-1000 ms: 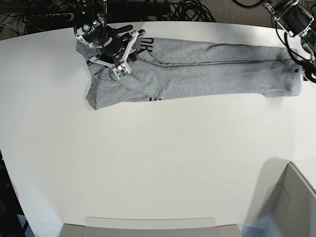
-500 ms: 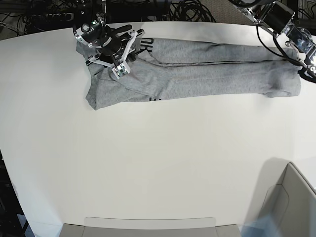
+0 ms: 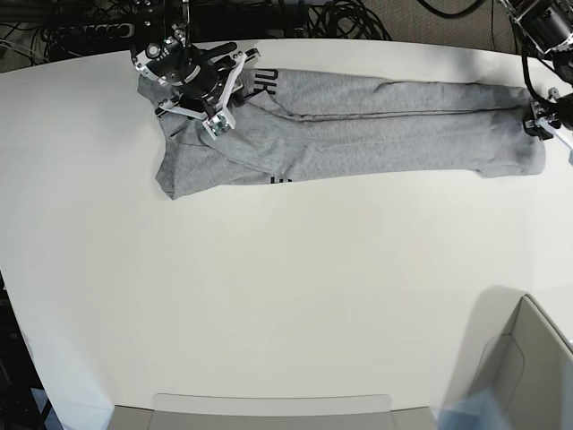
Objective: Fold the T-shirt properly
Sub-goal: 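Pinch the strip's ends with both grippers and hold them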
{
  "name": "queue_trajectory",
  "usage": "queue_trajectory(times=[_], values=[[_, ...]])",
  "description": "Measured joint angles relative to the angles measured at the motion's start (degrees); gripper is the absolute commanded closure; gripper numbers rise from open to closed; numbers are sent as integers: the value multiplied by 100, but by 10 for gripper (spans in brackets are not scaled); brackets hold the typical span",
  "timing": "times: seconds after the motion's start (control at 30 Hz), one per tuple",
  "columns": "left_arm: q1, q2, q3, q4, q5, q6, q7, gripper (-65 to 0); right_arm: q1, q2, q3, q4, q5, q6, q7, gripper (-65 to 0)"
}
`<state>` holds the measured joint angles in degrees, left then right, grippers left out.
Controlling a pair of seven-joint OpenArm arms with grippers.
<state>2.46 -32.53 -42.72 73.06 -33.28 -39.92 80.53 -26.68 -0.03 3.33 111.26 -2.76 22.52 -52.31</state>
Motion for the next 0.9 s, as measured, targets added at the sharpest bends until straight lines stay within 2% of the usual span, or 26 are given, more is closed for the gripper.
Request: queue_trajectory(times=[0.13, 0.27, 0.4, 0.63, 0.77, 0.8, 0.9], values=[[107, -57, 28, 37, -168, -2, -192, -349, 26, -15, 24, -2, -35, 0, -20, -186], [170, -199, -2, 2, 201, -2, -564, -349, 20, -22, -199, -2, -24, 0, -20, -186], [133, -168, 11, 4, 614, 0, -890, -359, -2, -2, -319, -2, -11, 0, -22, -186], [129, -155, 15, -181, 715, -7, -1176, -368, 4, -33, -337, -2, -24, 0, -22, -186], [114, -203, 490, -901, 758, 2, -1598, -369, 17, -22, -337, -7, -24, 0, -22, -186], [120, -212, 597, -1010, 669, 4, -1867, -369, 17, -33, -337, -7, -24, 0, -24, -186], [57, -284, 745, -1191, 645, 0, -1919, -369, 15, -31, -337, -7, -31, 0, -26, -186]])
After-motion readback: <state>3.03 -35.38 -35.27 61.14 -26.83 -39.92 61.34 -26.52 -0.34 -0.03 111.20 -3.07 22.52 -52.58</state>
